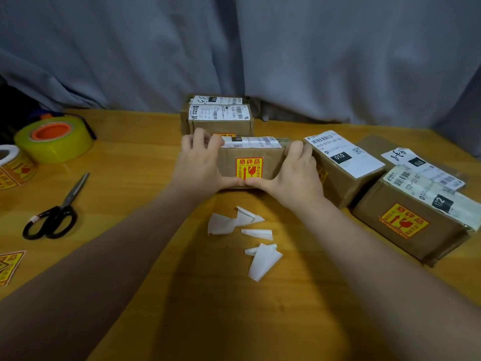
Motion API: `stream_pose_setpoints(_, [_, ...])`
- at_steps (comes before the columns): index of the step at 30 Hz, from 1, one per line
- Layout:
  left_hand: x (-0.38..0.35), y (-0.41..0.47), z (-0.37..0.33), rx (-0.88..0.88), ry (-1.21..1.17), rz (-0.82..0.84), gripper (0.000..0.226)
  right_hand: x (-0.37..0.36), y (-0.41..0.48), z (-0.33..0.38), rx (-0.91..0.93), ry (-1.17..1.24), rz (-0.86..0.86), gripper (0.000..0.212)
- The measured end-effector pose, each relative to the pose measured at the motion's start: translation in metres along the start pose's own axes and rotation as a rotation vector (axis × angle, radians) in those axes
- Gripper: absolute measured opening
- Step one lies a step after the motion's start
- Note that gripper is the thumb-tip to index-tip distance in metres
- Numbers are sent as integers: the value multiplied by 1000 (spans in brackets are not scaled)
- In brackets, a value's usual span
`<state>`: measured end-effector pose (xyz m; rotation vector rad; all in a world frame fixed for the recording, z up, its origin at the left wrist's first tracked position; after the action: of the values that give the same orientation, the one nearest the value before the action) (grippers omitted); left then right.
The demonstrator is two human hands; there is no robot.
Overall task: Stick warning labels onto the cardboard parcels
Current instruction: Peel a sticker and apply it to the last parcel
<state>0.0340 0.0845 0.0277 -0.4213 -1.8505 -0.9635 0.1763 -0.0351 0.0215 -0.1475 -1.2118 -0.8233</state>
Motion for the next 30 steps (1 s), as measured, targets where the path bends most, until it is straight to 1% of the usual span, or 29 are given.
stream_pose_setpoints(3, [-1,-2,-1,5,0,-14,88,-2,0,0,-8,3,-30,92])
stream_pose_setpoints(7, [-7,-5,5,-43,46,57,83,-9,-3,-8,49,9,34,74])
stream_pose_setpoints(8, [-8,-5,7,-55,37,59,81,-8,-3,-10,50,26,32,72])
stream_pose_setpoints(11, [-7,-5,6,-34,-27,-7,77,-2,-3,-6,-20,80,0,84])
stream_pose_setpoints(13, [-9,-5,1,-34,30,-61,71,-2,-1,0,-65,22,5,93])
stream_pose_setpoints(14, [-10,-4,-2,-40,58,-83,68,-3,1,2,-71,-20,20,93])
stream_pose_setpoints(17, [-11,-2,-1,-46,28,-93,58,-4,6,5,-53,-86,47,78])
stream_pose_setpoints(20, [-11,1,8,-65,-37,-24,48,-7,1,2,-22,-35,28,62])
stream_pose_setpoints(22, [-10,0,11,-79,-83,-3,38,-7,-5,-1,-20,15,35,57])
stream_pose_setpoints(24, [-7,-3,14,-85,-107,-14,32,-1,-8,-3,-6,16,82,57])
stream_pose_setpoints(25, [-5,-4,15,-85,-106,-20,33,7,-8,-3,33,-28,84,57])
stream_pose_setpoints(26, [-4,-5,16,-87,-94,-18,36,18,-9,-4,89,-86,30,57])
stream_pose_setpoints(27, [-2,-5,17,-95,-69,-15,42,30,-8,-8,139,-143,-71,57])
stream_pose_setpoints(28, [0,-4,17,-113,-39,-20,49,43,-7,-14,141,-212,-162,57])
stream_pose_setpoints(29, [3,-2,15,-131,-8,-22,53,56,-5,-23,85,-291,-188,57])
stream_pose_setpoints(30, [6,0,11,-141,15,-4,56,66,-1,-33,-11,-370,-139,58])
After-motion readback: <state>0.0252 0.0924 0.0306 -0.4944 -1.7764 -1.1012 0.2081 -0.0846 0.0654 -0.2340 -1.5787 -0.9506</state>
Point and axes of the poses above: each hand's wrist, its own y-axis towards the middle knuckle, its own x-axis out of the back of the hand, z = x × y, the point moved 3 cm from there along y, towards the middle knuckle, and after that the axes turned 1 degree about -y, right-handed, at the moved point
